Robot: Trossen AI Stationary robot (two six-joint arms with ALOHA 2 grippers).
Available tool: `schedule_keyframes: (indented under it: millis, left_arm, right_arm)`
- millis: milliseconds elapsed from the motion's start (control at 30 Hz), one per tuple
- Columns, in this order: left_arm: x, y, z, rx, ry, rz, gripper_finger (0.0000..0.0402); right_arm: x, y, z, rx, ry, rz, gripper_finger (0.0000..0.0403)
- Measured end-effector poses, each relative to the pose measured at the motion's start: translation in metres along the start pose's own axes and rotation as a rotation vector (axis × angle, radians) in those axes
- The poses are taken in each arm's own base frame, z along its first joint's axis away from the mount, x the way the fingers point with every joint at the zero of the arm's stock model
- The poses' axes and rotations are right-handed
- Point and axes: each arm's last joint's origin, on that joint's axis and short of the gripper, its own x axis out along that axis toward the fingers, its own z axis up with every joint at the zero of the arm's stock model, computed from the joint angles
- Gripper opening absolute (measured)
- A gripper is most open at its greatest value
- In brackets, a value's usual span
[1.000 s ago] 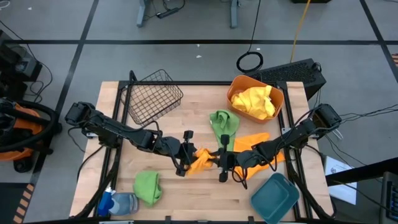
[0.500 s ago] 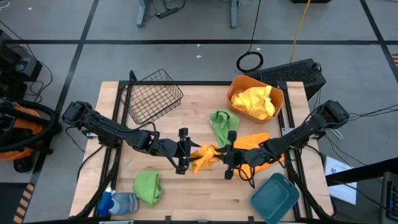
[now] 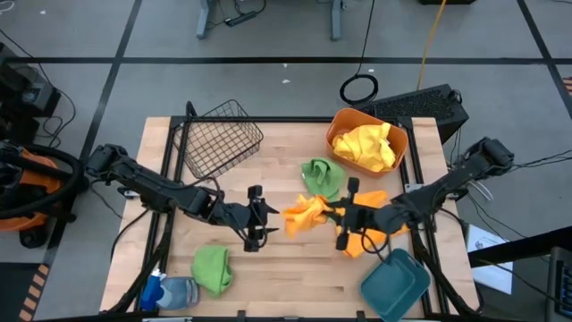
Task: Sort microfiber towel by color & place in baskets
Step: Put the top orange microfiber cloth into the blue bin
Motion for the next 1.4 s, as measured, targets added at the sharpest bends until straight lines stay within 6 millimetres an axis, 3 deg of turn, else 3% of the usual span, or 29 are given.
schedule_keyframes:
  millis: [300, 500, 633, 767, 900, 1033, 1233, 1400]
  left_arm:
    - [0.002, 0.000, 0.001, -0.006, -0.018, 0.001, 0.0228]
    - [0.003, 0.001, 0.001, -0.003, -0.016, 0.004, 0.0228]
    - [0.003, 0.001, 0.001, 0.047, -0.017, 0.005, 0.0228]
    - [0.003, 0.001, 0.002, 0.088, -0.020, 0.006, 0.0228]
    - [0.003, 0.002, 0.003, 0.123, -0.028, 0.011, 0.0228]
    - [0.005, 0.008, 0.006, 0.108, -0.053, 0.025, 0.0228]
    - [0.008, 0.020, 0.009, 0.079, -0.076, 0.033, 0.0228]
    - [0.010, 0.032, 0.012, 0.052, -0.098, 0.065, 0.0228]
  right_arm:
    - [-0.045, 0.001, 0.009, 0.081, 0.011, 0.145, 0.0019]
    - [-0.076, -0.010, 0.012, 0.186, 0.066, 0.238, 0.0019]
    - [-0.093, -0.022, 0.019, 0.355, 0.205, 0.317, 0.0019]
    - [-0.107, -0.022, 0.018, 0.556, 0.463, 0.476, 0.0020]
    - [-0.118, -0.007, 0.010, 0.726, 0.738, 0.549, 0.0022]
    - [-0.123, 0.013, -0.004, 0.836, 0.997, 0.461, 0.0022]
    - [-0.135, 0.052, -0.034, 0.768, 1.370, 0.286, 0.0023]
    - [-0.143, 0.079, -0.054, 0.673, 1.527, 0.189, 0.0025]
